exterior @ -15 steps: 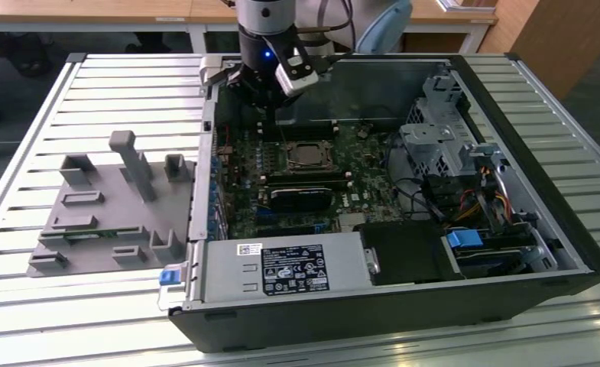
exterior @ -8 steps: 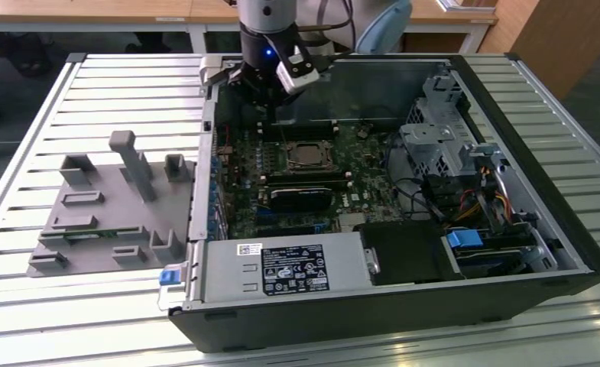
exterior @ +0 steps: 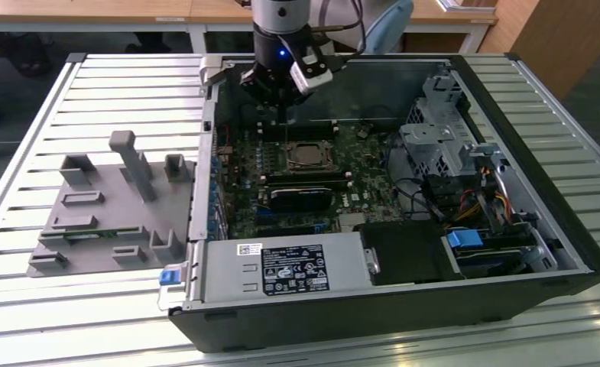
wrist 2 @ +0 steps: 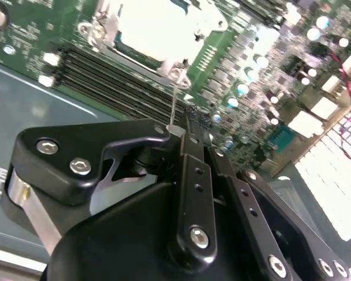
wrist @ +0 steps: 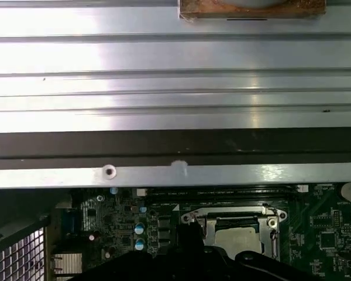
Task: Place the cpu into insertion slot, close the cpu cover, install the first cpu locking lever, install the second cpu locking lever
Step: 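Install the first cpu locking lever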
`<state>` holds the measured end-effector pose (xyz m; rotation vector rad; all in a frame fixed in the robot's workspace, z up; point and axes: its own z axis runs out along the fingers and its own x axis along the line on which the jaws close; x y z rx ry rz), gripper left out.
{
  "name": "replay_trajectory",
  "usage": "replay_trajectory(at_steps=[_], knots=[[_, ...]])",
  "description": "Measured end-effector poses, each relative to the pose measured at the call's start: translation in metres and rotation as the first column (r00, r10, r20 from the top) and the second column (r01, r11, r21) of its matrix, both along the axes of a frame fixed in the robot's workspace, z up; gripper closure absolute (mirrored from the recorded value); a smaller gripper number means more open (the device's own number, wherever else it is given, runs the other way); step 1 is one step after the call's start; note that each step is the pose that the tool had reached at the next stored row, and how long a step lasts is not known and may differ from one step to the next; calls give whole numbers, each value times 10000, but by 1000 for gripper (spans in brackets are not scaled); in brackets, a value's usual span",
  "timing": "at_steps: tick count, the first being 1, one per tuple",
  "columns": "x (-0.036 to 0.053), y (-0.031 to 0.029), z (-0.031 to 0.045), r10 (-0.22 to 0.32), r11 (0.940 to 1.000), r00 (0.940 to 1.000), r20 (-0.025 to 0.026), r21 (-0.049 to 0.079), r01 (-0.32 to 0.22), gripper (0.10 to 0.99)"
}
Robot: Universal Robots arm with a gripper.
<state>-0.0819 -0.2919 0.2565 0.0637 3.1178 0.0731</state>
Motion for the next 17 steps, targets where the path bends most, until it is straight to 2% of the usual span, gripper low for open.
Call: replay_trajectory(at_steps=[5,7,9,12,17], knots=[[211,0,-15,26,10000,10000,-28,-1,-26,980],[265,0,-22,31,10000,10000,-37,10,-31,980],[270,-1,-30,37,10000,10000,-37,67,-36,980],[271,0,-48,71,9997,10000,-17,230,-70,980],[280,0,-110,349,9991,9994,12,226,-349,980]])
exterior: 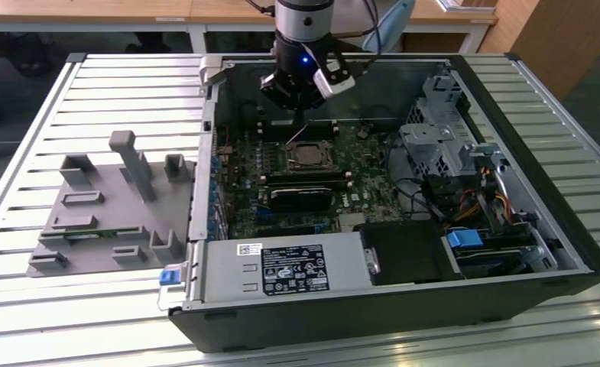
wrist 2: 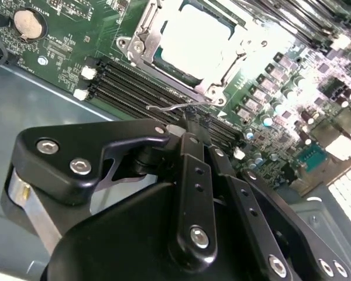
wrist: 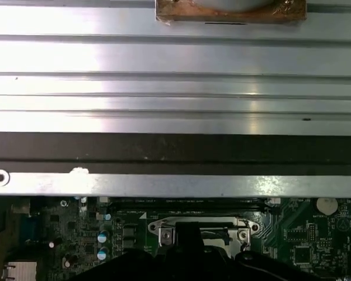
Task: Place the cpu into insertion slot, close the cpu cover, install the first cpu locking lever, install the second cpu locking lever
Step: 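Install the first cpu locking lever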
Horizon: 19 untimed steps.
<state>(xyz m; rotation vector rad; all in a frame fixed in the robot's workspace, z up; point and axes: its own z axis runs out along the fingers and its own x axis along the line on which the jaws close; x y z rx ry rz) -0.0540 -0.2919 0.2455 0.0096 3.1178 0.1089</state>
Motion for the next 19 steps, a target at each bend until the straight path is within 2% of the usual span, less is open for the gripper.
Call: replay_trajectory(at_steps=[19], knots=[[141,36,-84,16,10000,10000,-1,-13,-16,980]])
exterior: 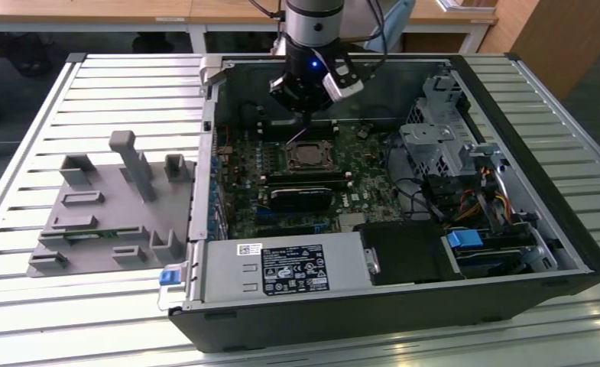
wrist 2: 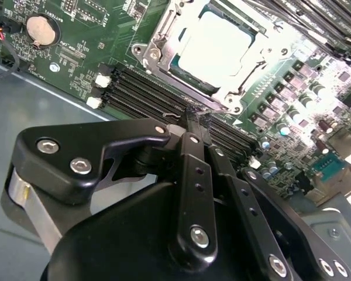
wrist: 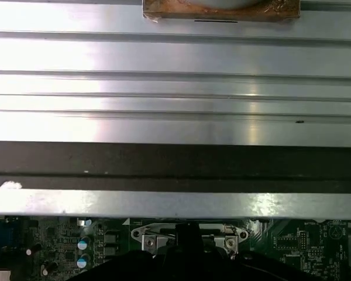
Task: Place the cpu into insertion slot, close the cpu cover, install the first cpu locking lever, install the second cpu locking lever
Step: 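Install the first cpu locking lever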
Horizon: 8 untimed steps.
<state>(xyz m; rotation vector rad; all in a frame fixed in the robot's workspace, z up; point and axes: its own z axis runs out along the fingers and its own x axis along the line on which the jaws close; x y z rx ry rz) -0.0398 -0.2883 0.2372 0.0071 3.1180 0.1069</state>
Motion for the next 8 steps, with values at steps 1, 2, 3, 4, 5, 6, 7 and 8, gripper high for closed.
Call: replay_trajectory(at_steps=[1,2,3,4,5,6,7,8], knots=[[8,0,-8,0,10000,10000,1,1,0,980],[17,0,-16,-1,10000,10000,1,1,1,980],[30,0,-27,-1,10000,10000,1,1,1,980],[44,0,-38,0,10000,10000,0,0,0,980],[56,0,-50,0,10000,10000,0,0,0,980],[67,0,-63,1,10000,10000,0,0,-1,980],[79,0,-76,1,10000,10000,1,1,-1,980],[91,0,-90,1,10000,10000,0,0,-1,980]])
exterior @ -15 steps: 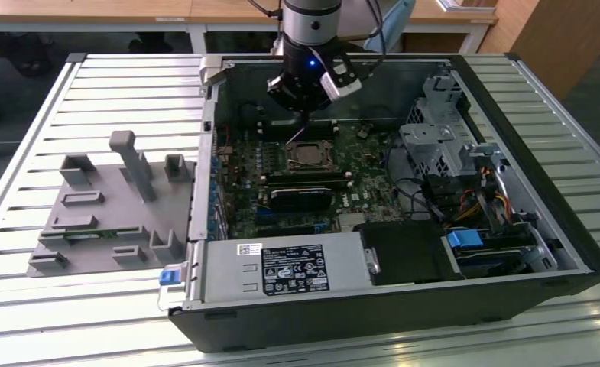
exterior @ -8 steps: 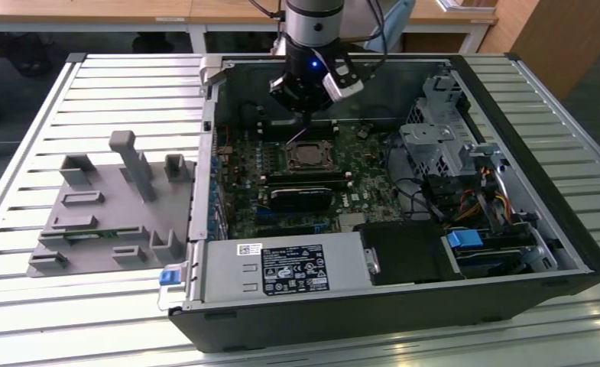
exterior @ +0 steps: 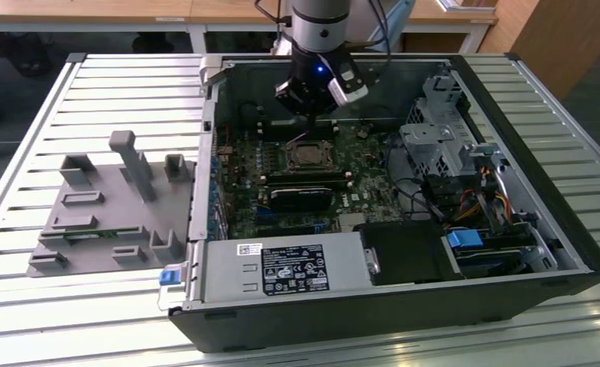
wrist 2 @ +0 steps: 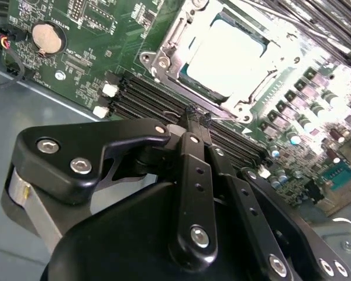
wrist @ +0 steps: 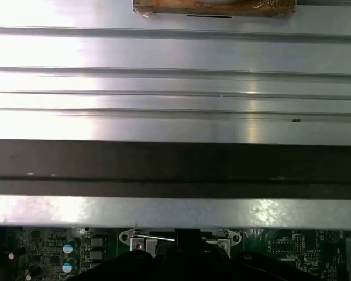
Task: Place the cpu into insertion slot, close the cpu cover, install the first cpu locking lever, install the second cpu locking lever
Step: 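Install the first cpu locking lever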
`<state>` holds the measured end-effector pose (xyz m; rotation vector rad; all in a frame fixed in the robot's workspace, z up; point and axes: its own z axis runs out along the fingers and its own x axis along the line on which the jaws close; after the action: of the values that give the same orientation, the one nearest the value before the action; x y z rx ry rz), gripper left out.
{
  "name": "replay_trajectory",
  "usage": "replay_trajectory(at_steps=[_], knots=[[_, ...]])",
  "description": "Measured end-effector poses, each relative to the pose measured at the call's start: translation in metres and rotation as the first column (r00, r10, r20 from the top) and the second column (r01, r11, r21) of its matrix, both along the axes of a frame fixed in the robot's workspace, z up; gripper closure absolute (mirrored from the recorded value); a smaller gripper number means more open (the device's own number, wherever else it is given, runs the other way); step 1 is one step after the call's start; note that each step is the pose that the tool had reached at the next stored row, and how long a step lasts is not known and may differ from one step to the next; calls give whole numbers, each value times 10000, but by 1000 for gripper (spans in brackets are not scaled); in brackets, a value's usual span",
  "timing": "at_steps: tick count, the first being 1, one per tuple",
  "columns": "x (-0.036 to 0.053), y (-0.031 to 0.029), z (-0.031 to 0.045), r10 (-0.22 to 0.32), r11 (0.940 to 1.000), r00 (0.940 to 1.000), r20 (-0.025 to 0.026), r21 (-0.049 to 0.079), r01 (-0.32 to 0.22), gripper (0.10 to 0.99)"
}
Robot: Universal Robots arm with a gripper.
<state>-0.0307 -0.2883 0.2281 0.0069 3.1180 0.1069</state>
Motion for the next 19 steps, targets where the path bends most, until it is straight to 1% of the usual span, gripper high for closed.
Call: replay_trajectory(at_steps=[7,19], knots=[[63,2,-90,0,10000,10000,0,0,0,980],[81,6,-243,0,10000,10000,0,0,0,980]])
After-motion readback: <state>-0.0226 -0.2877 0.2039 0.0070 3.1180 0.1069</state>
